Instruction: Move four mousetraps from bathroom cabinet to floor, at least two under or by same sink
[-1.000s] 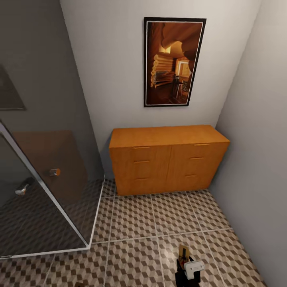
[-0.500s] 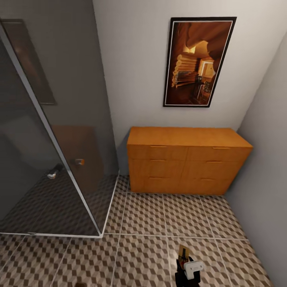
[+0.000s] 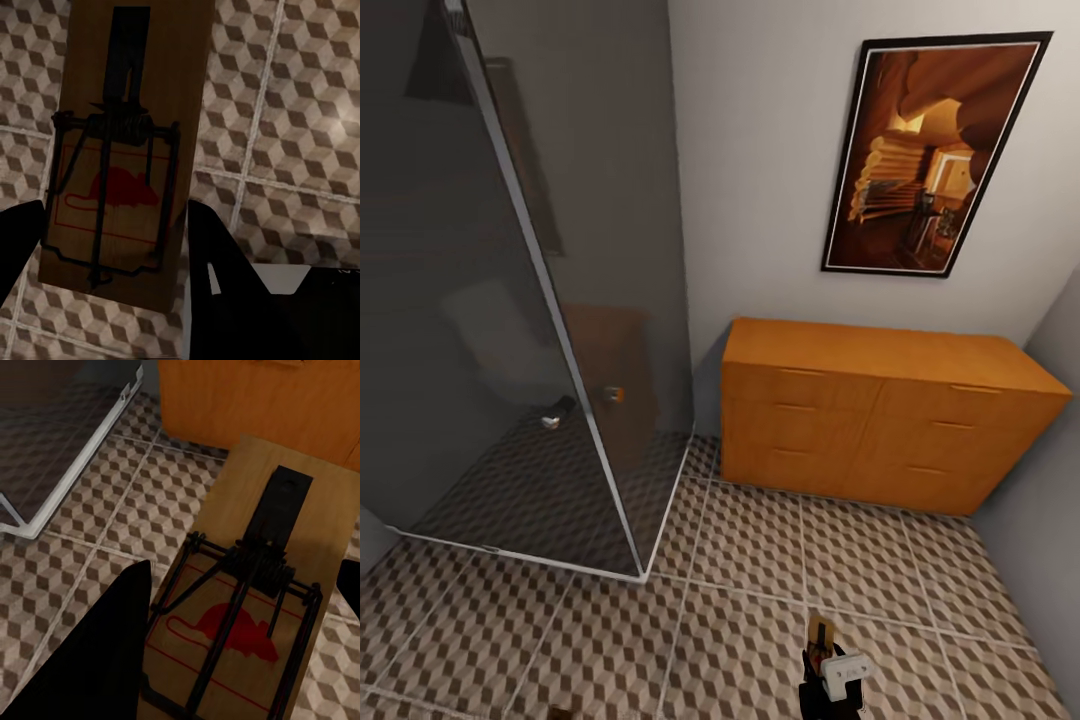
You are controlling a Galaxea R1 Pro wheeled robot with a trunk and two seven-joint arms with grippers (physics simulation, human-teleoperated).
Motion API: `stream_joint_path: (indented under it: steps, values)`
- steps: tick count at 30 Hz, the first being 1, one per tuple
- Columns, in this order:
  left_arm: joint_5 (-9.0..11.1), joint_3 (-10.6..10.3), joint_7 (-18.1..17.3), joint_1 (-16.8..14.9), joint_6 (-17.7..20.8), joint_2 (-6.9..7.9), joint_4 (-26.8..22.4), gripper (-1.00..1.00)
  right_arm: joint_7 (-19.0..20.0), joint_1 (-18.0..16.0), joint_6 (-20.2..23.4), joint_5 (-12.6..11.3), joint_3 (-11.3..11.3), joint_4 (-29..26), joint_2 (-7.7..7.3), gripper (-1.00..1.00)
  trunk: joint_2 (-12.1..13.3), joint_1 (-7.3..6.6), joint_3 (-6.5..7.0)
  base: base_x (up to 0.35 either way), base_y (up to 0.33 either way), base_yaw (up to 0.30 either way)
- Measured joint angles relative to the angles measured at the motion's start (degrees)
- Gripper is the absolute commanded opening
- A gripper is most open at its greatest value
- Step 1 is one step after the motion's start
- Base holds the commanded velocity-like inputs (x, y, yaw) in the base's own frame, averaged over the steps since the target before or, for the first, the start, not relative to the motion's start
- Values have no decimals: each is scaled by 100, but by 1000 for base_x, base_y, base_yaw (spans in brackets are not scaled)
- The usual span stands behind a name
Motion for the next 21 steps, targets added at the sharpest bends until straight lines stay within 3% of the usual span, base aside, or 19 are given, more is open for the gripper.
stream_joint_path:
  steps: [21]
  values:
    - [0, 0, 1, 0, -6, -2, 4, -100, 0, 0, 0, 0, -3, 0, 0, -100, 0, 0, 0, 0, 0, 289]
